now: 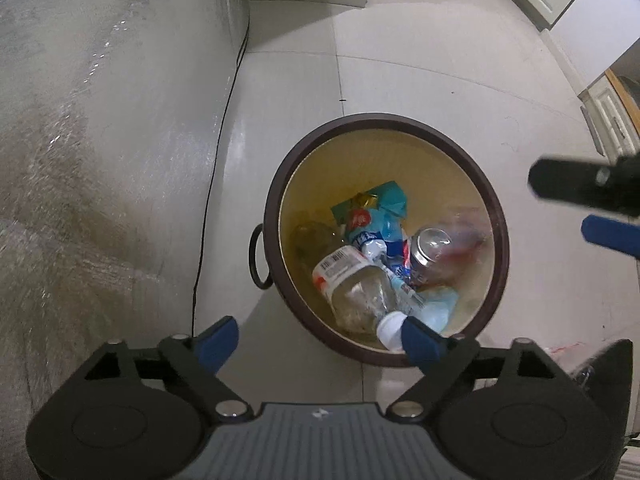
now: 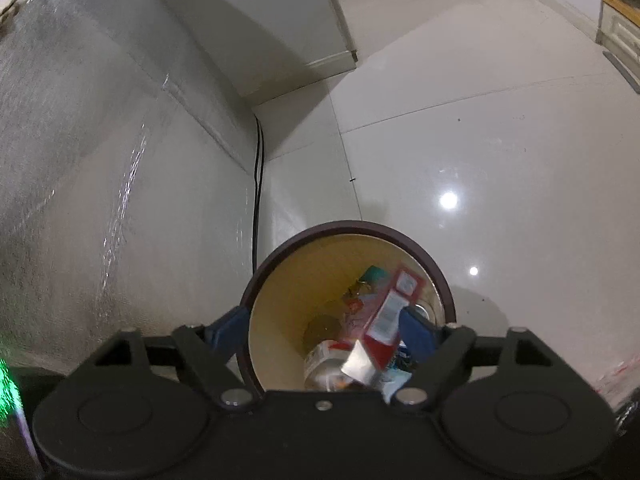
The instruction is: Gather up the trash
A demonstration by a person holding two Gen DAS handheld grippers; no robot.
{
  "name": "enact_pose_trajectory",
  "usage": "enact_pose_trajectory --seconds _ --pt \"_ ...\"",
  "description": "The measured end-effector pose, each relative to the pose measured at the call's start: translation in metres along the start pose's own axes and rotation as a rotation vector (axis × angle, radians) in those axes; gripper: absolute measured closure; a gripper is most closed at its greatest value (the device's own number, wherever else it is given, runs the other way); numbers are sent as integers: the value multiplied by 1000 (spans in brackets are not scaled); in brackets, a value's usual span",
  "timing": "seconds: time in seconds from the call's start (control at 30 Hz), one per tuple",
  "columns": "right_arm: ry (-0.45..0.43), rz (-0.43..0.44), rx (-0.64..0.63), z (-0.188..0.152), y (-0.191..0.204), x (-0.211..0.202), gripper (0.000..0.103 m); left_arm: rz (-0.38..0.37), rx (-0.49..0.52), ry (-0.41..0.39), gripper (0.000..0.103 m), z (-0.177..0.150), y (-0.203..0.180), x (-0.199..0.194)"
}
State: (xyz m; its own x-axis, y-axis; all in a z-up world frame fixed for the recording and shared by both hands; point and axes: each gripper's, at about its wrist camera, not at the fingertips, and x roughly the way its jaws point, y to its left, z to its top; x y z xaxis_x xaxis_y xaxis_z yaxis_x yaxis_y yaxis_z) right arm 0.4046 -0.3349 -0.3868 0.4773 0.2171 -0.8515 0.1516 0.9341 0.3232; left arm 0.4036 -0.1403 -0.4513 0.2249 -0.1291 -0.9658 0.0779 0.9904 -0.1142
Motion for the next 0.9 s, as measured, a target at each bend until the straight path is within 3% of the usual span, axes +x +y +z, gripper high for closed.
enact_pose_trajectory --seconds 0.2,0.33,0.4,0.67,0.9 --pt "26 -16 -11 -13 -8 -13 18 -8 17 -8 0 -9 -7 -18" --pt "23 -25 -10 -20 -12 -28 15 -7 31 -23 0 -14 -10 -33" --pt "20 -23 -13 -23 -14 -35 9 -6 32 -33 0 -15 -11 -42" --pt "-40 -11 -44 -25 -9 -73 0 -18 43 -101 0 -20 -13 -83" --pt "-117 -17 -47 -32 -4 -119 0 -21 45 -177 0 -29 -14 -131"
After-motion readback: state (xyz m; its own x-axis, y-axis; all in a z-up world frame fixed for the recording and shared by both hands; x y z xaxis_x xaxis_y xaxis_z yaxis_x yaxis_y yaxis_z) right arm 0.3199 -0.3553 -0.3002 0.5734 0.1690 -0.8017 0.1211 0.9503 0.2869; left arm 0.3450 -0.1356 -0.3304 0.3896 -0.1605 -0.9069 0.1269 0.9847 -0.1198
